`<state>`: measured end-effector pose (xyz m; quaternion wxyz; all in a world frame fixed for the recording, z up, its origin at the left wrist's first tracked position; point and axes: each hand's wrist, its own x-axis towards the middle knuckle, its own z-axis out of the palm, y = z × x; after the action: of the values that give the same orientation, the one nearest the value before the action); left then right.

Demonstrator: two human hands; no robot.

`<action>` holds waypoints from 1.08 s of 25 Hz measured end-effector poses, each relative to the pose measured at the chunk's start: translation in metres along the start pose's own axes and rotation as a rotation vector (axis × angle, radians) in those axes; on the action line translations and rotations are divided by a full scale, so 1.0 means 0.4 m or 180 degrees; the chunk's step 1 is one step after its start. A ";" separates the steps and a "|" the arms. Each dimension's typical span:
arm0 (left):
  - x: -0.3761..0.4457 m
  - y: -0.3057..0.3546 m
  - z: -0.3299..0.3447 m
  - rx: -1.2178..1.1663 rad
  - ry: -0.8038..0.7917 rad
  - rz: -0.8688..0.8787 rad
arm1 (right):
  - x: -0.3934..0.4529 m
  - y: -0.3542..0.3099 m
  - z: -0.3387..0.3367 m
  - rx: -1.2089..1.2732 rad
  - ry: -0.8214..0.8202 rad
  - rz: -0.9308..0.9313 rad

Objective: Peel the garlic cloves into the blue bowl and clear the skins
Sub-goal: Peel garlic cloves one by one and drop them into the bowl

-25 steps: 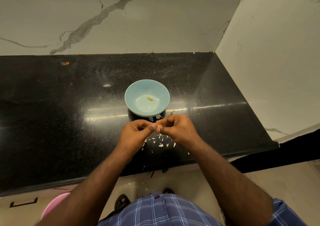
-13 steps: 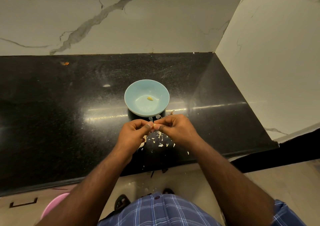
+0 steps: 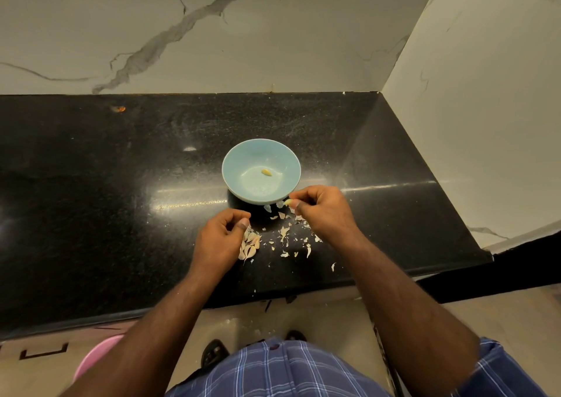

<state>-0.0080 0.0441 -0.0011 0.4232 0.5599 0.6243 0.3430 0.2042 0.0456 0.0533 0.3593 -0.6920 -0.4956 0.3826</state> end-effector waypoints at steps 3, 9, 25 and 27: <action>-0.005 -0.027 0.010 0.0150 0.0071 0.0254 | 0.027 -0.028 0.010 -0.0001 0.0023 -0.0023; -0.016 -0.055 0.023 0.0441 0.0152 0.0542 | 0.091 -0.077 0.035 -0.0285 0.0054 -0.0166; -0.033 -0.052 0.084 0.0898 0.0589 0.0660 | 0.002 0.124 -0.148 0.0344 -0.1201 0.0981; -0.036 -0.048 0.092 0.0916 0.0638 0.0648 | -0.004 0.148 -0.167 0.0002 -0.1653 0.1210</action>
<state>0.0178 0.0257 -0.0314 0.2377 0.6379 0.6460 0.3453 0.2873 0.0214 0.0319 0.1431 -0.6514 -0.4325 0.6067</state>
